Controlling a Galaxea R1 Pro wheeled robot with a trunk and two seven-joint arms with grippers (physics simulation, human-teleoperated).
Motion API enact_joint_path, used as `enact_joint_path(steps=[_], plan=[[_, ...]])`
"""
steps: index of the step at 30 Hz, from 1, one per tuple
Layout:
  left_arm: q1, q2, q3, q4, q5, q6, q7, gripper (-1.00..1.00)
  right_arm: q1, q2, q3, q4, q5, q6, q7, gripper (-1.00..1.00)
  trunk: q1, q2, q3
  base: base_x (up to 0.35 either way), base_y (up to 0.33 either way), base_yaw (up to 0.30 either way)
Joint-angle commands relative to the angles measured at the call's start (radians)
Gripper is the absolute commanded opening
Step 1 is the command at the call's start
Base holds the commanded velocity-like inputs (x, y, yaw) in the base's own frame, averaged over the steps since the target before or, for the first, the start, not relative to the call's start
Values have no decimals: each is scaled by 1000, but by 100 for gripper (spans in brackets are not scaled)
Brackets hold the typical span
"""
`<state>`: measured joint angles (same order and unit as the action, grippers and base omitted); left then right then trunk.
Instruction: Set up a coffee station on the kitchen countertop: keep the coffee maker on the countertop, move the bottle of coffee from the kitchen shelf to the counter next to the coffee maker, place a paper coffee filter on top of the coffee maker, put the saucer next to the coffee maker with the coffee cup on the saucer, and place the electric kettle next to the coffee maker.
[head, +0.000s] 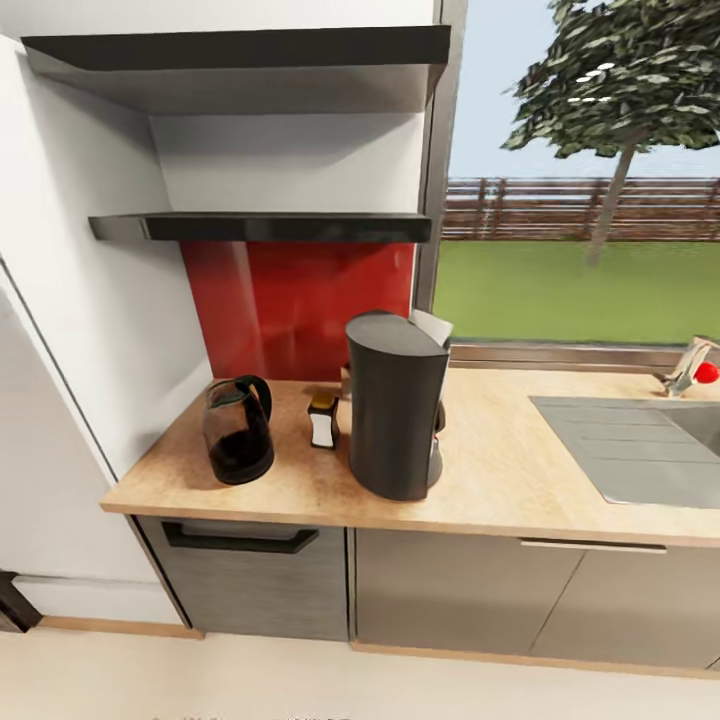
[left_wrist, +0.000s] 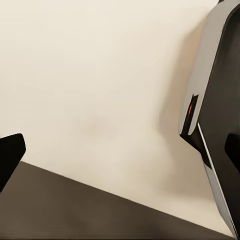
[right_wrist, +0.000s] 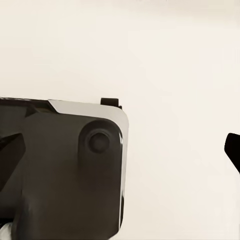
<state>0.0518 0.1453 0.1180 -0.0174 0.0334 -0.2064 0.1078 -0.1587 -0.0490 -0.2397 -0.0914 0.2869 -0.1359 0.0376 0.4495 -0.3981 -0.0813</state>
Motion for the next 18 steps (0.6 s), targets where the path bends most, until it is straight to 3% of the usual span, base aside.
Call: enact_joint_path(steps=[1, 13, 18], plan=[[0, 1, 5, -2, 3, -2, 0, 100, -1, 0, -9, 1, 8, -4, 4, 100, 1, -2, -3, 0, 0, 213], [0, 1, 8, -1, 5, -2, 0, 100, -1, 0, -9, 1, 8, -4, 4, 100, 1, -2, -16, 0, 0, 209], [0, 1, 9, -2, 5, -2, 0, 100, -1, 0, -9, 1, 8, -4, 4, 100, 1, -2, -17, 0, 0, 46]])
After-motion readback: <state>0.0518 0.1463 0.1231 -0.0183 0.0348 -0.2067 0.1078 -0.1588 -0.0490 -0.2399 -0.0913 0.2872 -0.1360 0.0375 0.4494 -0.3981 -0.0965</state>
